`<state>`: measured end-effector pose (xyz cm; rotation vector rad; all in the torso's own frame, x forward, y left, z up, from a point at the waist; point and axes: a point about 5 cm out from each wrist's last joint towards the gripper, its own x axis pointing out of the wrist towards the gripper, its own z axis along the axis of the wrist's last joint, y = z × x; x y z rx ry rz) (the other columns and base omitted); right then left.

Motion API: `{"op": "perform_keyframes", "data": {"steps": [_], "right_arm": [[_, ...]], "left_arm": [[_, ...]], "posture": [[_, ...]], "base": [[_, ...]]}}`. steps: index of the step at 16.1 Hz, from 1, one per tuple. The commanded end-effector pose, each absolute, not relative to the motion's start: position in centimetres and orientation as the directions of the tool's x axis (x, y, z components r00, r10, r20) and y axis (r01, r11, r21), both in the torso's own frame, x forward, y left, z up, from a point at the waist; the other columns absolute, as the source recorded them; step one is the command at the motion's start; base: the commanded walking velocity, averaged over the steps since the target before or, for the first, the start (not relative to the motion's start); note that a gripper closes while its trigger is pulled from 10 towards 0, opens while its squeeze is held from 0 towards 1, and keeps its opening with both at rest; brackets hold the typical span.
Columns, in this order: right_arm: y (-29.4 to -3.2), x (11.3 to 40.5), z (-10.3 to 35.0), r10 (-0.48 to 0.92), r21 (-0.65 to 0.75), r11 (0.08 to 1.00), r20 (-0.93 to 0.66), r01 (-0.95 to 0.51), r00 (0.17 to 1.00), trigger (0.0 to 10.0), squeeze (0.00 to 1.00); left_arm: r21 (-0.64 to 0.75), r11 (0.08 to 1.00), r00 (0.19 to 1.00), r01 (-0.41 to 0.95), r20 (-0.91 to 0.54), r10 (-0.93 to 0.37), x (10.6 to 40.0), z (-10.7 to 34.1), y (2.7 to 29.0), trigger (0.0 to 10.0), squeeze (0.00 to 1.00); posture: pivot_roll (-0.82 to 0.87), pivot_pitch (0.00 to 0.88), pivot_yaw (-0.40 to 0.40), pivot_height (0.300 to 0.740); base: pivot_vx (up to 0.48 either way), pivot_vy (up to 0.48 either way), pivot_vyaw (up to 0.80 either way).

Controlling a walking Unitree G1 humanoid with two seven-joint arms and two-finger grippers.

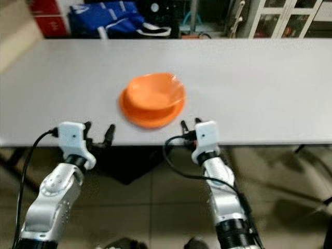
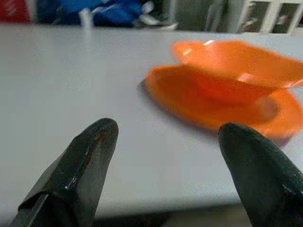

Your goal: Setting the table

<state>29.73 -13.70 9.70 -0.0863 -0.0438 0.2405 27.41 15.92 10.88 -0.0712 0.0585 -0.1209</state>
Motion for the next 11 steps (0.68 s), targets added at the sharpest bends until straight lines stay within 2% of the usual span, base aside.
{"op": "perform_keyframes", "data": {"steps": [1,3,5,8,11], "right_arm": [[-14.4,29.6,9.2,0.222,-0.052,0.974,0.016,-0.221,0.975,10.0,0.00],[-14.6,29.7,8.6,0.206,-0.005,0.979,0.001,-0.206,0.979,10.0,0.00],[-14.3,29.8,8.6,0.209,-0.019,0.978,0.008,-0.208,0.978,10.0,0.00],[-14.6,29.5,8.3,0.191,-0.033,0.981,0.001,-0.191,0.982,10.0,0.00],[-14.6,28.7,7.9,0.225,-0.062,0.972,-0.008,-0.225,0.974,10.0,0.00]], "left_arm": [[-0.112,0.993,0.993,0.040,-0.109,-0.053,27.2,9.7,17.2,10.0,0.00],[-0.133,0.990,0.989,-0.037,-0.145,0.018,27.0,8.9,18.6,10.0,0.00],[-0.124,0.992,0.988,0.010,-0.152,-0.029,27.3,9.0,17.9,10.0,0.00],[-0.017,0.996,0.990,0.083,-0.110,-0.084,28.3,9.8,17.3,10.0,0.00],[-0.027,0.996,0.991,0.088,-0.100,-0.090,28.8,9.9,16.7,10.0,0.00]], "posture": [[-0.17,0.000,0.067,0.740],[-0.17,0.000,0.080,0.740],[-0.18,0.000,0.098,0.740],[-0.20,0.000,0.111,0.740],[-0.21,0.000,0.105,0.740]], "base": [[-0.319,0.364,0.00],[-0.313,0.368,0.00],[-0.302,0.377,0.00],[-0.189,0.404,0.00],[0.000,0.000,0.00]]}}
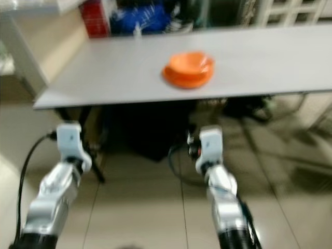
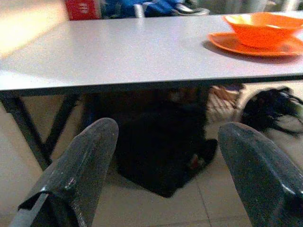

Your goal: Setting the table

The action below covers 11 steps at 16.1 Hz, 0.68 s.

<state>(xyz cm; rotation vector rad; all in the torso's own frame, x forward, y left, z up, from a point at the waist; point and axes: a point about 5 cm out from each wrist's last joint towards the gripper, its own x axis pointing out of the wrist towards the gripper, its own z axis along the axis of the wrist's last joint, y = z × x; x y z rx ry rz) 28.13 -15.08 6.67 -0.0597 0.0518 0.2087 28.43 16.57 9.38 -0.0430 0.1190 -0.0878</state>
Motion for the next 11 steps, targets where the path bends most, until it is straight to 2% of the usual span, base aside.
{"op": "perform_keyframes", "data": {"steps": [1,7,9,11], "right_arm": [[-14.54,28.33,7.64,0.242,-0.080,0.967,-0.014,-0.242,0.970,10.0,0.00],[-14.23,27.53,6.86,0.285,-0.087,0.954,-0.039,-0.288,0.958,10.0,0.00],[-14.19,27.66,6.84,0.281,-0.083,0.955,-0.041,-0.284,0.959,10.0,0.00],[-14.08,27.88,6.91,0.281,-0.081,0.956,-0.041,-0.283,0.959,10.0,0.00]], "left_arm": [[-0.027,0.996,0.992,0.083,-0.097,-0.086,28.78,9.88,16.58,10.0,0.00],[0.045,0.994,0.994,0.100,-0.050,-0.097,28.52,10.30,16.11,10.0,0.00],[-0.003,0.998,0.996,0.070,-0.061,-0.070,28.43,10.13,15.92,10.0,0.00],[-0.008,0.999,0.997,0.048,-0.062,-0.049,28.50,10.06,15.98,10.0,0.00]], "posture": [[-0.21,0.000,0.103,0.740],[-0.20,0.000,0.092,0.740],[-0.20,0.000,0.087,0.740],[-0.19,0.000,0.085,0.740]], "base": [[0.000,0.000,0.00],[0.000,0.000,0.00],[0.375,0.000,0.00],[0.000,0.000,0.00]]}}
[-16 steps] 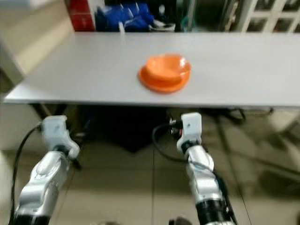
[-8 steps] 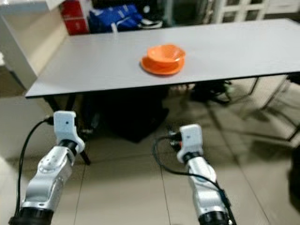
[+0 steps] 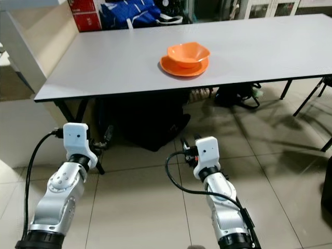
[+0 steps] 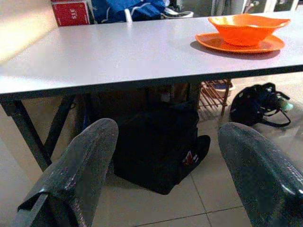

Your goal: Setting the table

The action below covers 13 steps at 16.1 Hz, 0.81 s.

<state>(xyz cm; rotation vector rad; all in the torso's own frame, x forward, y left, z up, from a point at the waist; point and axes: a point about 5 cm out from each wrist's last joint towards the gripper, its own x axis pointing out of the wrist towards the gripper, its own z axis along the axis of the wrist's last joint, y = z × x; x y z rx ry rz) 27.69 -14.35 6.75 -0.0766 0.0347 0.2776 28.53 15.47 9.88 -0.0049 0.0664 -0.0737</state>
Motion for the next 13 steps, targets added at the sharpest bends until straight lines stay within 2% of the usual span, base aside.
{"op": "perform_keyframes", "data": {"steps": [1,3,10,13], "right_arm": [[-14.02,28.04,6.95,0.282,-0.077,0.956,-0.042,-0.284,0.959,10.0,0.00],[-13.99,28.24,7.03,0.283,-0.072,0.956,-0.040,-0.285,0.958,10.0,0.00],[-14.00,28.19,6.96,0.288,-0.064,0.955,-0.049,-0.291,0.956,10.0,0.00],[-14.31,27.60,6.65,0.285,-0.066,0.955,-0.058,-0.288,0.957,10.0,0.00]], "left_arm": [[0.004,0.999,0.997,0.047,-0.056,-0.046,28.69,10.19,16.04,10.0,0.00],[0.006,0.999,0.998,0.039,-0.038,-0.039,29.14,10.69,16.07,10.0,0.00],[-0.065,0.998,0.997,-0.009,-0.080,0.004,29.27,10.48,16.31,10.0,0.00],[-0.048,0.999,0.997,-0.006,-0.083,0.002,29.45,10.48,16.40,10.0,0.00]], "posture": [[-0.19,0.000,0.087,0.740],[-0.18,0.000,0.084,0.740],[-0.18,0.009,0.079,0.740],[-0.19,0.012,0.082,0.740]], "base": [[0.000,0.000,0.00],[0.000,0.000,0.00],[0.000,0.480,0.00],[0.000,0.480,0.00]]}}
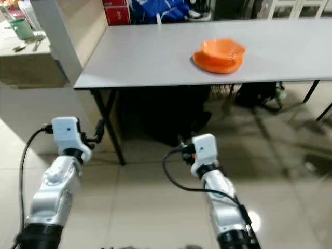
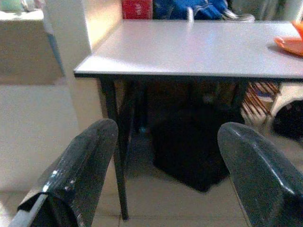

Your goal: Setting the table

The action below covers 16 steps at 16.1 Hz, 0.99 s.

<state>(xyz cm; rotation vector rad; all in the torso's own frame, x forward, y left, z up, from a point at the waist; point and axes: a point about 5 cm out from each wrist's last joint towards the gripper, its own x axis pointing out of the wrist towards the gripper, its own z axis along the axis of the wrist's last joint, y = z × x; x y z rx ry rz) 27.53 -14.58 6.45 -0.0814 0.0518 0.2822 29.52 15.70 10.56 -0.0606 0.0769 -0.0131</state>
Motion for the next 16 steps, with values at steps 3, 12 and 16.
{"op": "perform_keyframes", "data": {"steps": [3,12,16], "right_arm": [[-15.2,25.9,5.9,0.296,-0.076,0.950,-0.080,-0.302,0.952,10.0,0.00],[-18.6,26.8,6.0,0.180,-0.119,0.975,-0.088,-0.190,0.980,10.0,0.00],[-17.9,27.7,6.0,0.182,-0.099,0.977,-0.085,-0.190,0.980,10.0,0.00]], "left_arm": [[-0.040,0.999,0.995,-0.012,-0.098,0.008,29.3,10.2,16.8,10.0,0.00],[0.109,0.980,0.986,-0.168,-0.001,0.169,28.8,11.7,21.2,10.0,0.00],[0.186,0.950,0.967,-0.251,0.007,0.254,27.7,11.6,23.7,10.0,0.00]], "posture": [[-0.19,0.016,0.083,0.740],[-0.16,0.029,0.085,0.740],[-0.14,0.033,0.082,0.740]], "base": [[0.000,0.480,0.00],[0.115,0.165,0.00],[0.376,0.297,0.00]]}}
